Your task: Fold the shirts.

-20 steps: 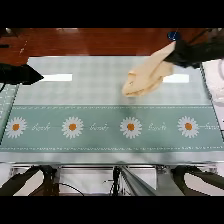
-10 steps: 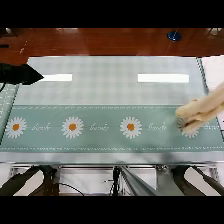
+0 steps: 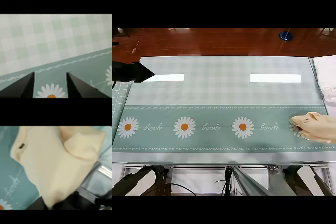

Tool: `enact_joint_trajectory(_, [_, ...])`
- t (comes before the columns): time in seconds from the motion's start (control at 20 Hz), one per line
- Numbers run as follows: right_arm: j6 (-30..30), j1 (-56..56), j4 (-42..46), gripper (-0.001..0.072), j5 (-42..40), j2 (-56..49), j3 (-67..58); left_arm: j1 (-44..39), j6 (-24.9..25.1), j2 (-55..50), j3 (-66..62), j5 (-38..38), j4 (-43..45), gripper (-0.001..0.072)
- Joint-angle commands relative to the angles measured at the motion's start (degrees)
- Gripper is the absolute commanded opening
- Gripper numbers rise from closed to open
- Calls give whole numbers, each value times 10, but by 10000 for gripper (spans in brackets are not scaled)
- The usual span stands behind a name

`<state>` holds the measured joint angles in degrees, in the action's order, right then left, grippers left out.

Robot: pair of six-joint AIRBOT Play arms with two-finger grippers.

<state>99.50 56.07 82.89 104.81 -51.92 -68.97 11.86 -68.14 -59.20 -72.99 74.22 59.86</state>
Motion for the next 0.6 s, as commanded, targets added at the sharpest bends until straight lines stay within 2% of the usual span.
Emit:
enact_joint_trajectory(0.0, [-61, 81, 162, 30, 20, 41, 135, 0, 0, 0, -1, -30, 3, 480])
enact_joint_trajectory(0.1, [-97, 141, 227, 31, 14, 38, 183, 0, 0, 0, -2, -33, 2, 480])
enact_joint_trajectory(0.2, [-113, 203, 260, 31, -39, 37, 222, 0, 0, 0, -2, -33, 2, 481])
enact_joint_trajectory(0.35, [-112, 267, 247, 31, -95, 37, 278, 0, 0, 0, -4, -33, 2, 480])
enact_joint_trajectory(0.55, [-101, 293, 294, 32, -171, 37, 332, 0, 0, 0, -24, -33, 2, 480])
